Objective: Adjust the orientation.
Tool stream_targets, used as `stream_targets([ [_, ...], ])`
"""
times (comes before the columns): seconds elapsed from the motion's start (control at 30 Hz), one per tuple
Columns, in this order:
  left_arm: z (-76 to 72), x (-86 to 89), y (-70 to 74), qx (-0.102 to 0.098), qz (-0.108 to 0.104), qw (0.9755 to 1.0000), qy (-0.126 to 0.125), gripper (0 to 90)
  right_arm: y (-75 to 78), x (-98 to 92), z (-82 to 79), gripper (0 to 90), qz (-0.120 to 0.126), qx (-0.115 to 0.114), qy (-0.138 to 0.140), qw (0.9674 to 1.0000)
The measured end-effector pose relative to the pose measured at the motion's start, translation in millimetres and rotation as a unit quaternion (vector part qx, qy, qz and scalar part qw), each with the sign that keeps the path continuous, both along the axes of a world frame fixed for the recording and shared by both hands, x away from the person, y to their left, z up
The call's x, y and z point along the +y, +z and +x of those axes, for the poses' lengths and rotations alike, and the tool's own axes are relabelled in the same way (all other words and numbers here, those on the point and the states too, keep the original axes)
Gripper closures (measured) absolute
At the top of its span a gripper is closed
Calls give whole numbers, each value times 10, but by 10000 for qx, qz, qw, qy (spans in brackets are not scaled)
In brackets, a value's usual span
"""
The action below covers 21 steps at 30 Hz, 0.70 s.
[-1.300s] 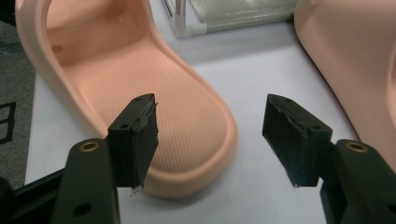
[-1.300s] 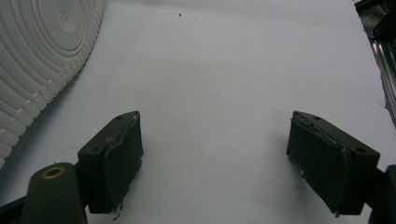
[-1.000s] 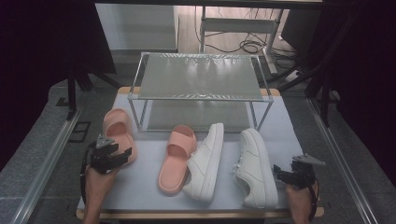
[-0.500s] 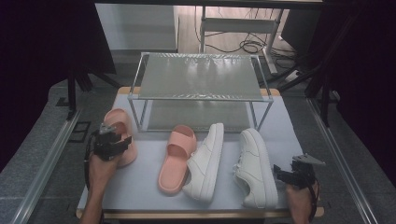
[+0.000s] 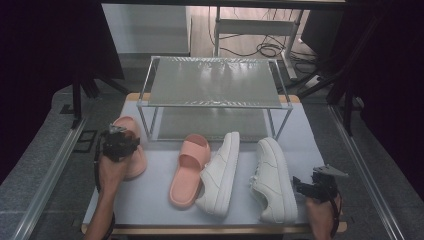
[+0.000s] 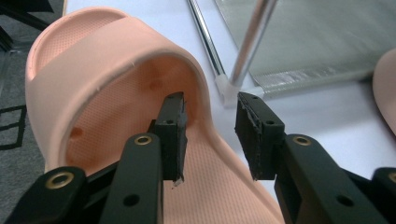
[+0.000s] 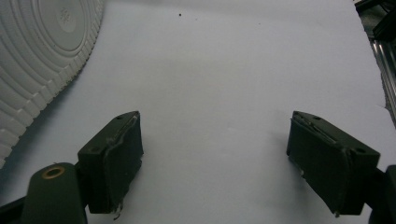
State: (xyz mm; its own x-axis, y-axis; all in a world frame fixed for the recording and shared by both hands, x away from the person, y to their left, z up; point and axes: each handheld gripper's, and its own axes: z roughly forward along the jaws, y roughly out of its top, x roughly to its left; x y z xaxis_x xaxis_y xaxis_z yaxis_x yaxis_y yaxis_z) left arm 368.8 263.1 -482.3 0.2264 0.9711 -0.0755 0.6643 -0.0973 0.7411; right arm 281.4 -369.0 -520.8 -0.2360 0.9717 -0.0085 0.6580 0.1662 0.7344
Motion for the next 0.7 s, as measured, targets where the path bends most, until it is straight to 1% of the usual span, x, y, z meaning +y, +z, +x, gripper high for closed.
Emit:
stream_targets([
  [0.03, 12, -5, 0, 8, -8, 10000, -2, 634, 0, 0, 0, 187, -1, 0, 1, 10000],
  [0.13, 57, -32, -3, 51, 102, 9999, 12, 635, 0, 0, 0, 187, 1, -1, 1, 10000],
  [0.37, 170, -43, -50, 194, 150, 9996, 135, 656, 0, -1, 0, 187, 4, 0, 2, 10000],
  [0.47, 192, -46, -67, 234, 224, 9993, 200, 696, -1, 0, 1, 187, 5, -6, -1, 10000],
  [0.57, 191, -42, -69, 235, 132, 9994, 203, 737, 0, -1, 0, 187, 5, -2, 2, 10000],
  [0.7, 184, -35, -56, 236, 108, 9994, 236, 758, 0, -1, 0, 187, 5, -3, 2, 10000],
])
